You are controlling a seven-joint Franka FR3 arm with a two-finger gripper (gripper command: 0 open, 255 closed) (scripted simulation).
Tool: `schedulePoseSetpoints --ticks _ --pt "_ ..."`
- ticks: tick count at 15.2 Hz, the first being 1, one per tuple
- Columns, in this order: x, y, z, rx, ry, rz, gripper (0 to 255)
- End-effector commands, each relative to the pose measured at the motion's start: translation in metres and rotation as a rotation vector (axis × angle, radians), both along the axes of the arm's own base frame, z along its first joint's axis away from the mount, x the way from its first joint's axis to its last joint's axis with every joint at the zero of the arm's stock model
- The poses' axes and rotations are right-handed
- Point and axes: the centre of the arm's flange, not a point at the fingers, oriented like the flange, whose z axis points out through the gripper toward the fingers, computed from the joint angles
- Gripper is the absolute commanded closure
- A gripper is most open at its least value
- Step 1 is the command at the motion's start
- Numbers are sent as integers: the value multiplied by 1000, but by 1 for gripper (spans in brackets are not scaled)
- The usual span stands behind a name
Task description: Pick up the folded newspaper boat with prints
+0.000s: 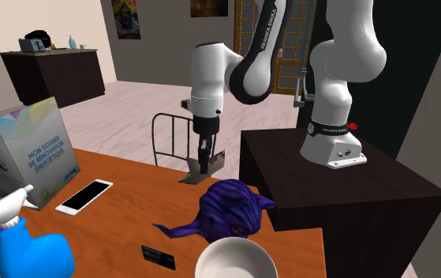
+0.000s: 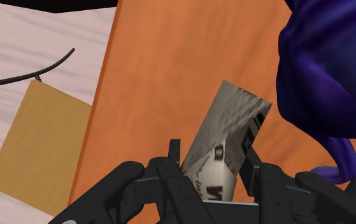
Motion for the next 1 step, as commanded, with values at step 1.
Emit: schedulePoseSetpoints --ticks 1 --pt "-1 0 3 0 0 0 255"
